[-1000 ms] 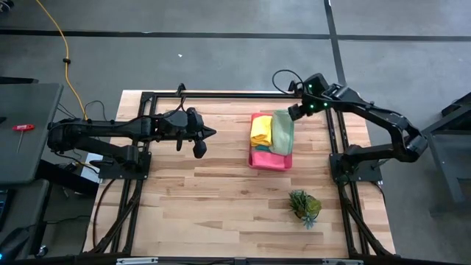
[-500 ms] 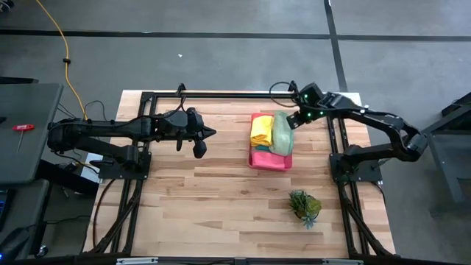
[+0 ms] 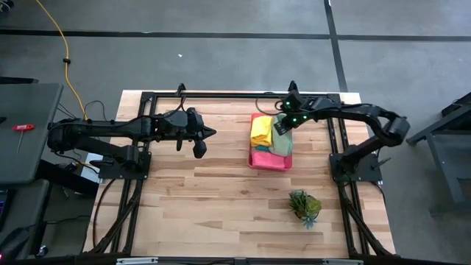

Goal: Fold microfiber towels
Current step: Put the folded light green microfiber cloth into the red bin, then return to Home position

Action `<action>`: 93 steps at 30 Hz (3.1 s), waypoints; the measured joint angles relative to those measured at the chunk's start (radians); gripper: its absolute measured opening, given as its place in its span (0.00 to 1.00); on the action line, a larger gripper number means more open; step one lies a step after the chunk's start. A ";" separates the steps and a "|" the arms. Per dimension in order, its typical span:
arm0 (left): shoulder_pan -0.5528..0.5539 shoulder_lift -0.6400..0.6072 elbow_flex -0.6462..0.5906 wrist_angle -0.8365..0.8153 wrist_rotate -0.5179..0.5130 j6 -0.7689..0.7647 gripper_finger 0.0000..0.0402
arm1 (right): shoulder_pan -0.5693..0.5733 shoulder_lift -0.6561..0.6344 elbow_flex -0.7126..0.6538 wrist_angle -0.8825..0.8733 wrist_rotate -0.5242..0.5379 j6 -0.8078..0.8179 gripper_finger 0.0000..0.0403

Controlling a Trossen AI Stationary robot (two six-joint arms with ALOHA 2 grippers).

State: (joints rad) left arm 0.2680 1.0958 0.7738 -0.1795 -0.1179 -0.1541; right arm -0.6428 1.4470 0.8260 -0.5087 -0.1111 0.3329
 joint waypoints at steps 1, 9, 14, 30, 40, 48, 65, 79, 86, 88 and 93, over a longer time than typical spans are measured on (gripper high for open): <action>0.000 0.000 0.000 0.000 0.000 0.000 0.00 | 0.010 0.020 0.011 0.004 -0.003 -0.003 0.01; 0.000 0.000 0.000 0.000 0.000 0.000 0.00 | 0.051 0.110 0.064 -0.065 0.033 -0.056 0.00; 0.000 0.000 0.000 0.000 0.000 0.000 0.00 | 0.040 0.074 0.064 -0.090 0.040 -0.073 0.00; 0.001 0.000 0.000 0.003 -0.001 0.055 0.00 | 0.111 -0.213 0.108 0.109 -0.011 -0.024 0.00; 0.020 -0.167 0.000 0.028 0.002 0.105 0.00 | 0.246 -0.185 0.108 0.471 -0.094 -0.019 0.00; 0.068 -0.324 0.000 0.099 0.056 0.080 0.00 | 0.253 -0.269 0.108 0.509 -0.281 -0.051 0.00; 0.071 -0.456 -0.218 0.367 0.163 -0.059 0.00 | 0.340 -0.323 0.108 0.511 -0.314 -0.019 0.00; -0.015 -0.803 -0.539 0.442 0.151 -0.179 0.00 | 0.365 -0.323 0.108 0.595 -0.338 0.073 0.00; -0.023 -1.023 -0.678 0.439 0.139 -0.271 0.00 | 0.362 -0.323 0.108 0.595 -0.309 0.188 0.00; -0.032 -1.078 -0.718 0.439 0.139 -0.273 0.00 | 0.362 -0.323 0.108 0.595 -0.308 0.209 0.00; -0.061 -1.079 -0.763 0.426 0.098 -0.269 0.00 | 0.362 -0.325 0.108 0.595 -0.309 0.250 0.00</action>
State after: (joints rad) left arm 0.2066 0.0173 0.0112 0.2463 -0.0198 -0.4234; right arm -0.2809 1.1215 0.9340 0.0858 -0.4206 0.5831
